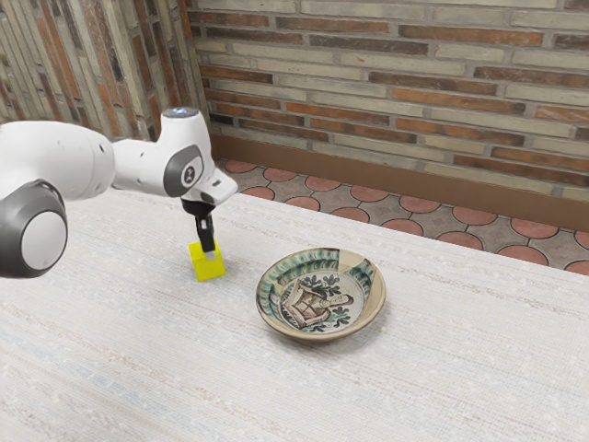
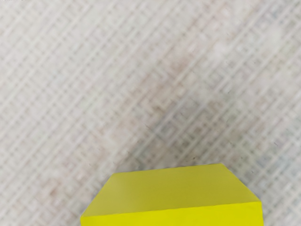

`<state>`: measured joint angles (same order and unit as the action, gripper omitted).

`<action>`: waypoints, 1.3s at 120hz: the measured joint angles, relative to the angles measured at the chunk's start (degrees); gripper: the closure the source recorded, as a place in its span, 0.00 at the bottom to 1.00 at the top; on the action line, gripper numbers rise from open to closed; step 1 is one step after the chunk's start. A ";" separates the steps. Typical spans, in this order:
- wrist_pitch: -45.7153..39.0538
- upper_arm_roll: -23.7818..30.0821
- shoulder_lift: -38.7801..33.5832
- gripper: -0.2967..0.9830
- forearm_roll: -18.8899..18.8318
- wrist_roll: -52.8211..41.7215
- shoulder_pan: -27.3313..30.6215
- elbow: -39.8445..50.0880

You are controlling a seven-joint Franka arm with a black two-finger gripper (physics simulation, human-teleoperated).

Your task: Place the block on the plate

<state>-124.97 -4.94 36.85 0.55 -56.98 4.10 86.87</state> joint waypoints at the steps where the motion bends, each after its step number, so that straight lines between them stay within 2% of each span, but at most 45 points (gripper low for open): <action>1: -0.07 0.00 0.03 0.23 0.03 -0.17 0.00 0.04; 46: -1.57 0.02 1.66 0.24 1.12 -5.69 0.56 1.77; 61: -1.72 0.00 1.58 0.42 1.20 -6.80 0.52 1.82; 84: -1.85 -0.05 0.49 0.45 1.11 -7.85 0.21 2.70; 98: -1.57 -0.07 -3.67 0.45 1.06 -8.32 -0.56 4.82; 133: 0.87 -0.02 -15.30 0.45 1.03 -8.51 -9.55 11.98; 156: 2.15 0.03 -16.04 0.45 1.48 -8.05 -15.86 12.26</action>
<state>-122.81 -4.92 20.81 2.03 -65.03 -11.76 99.14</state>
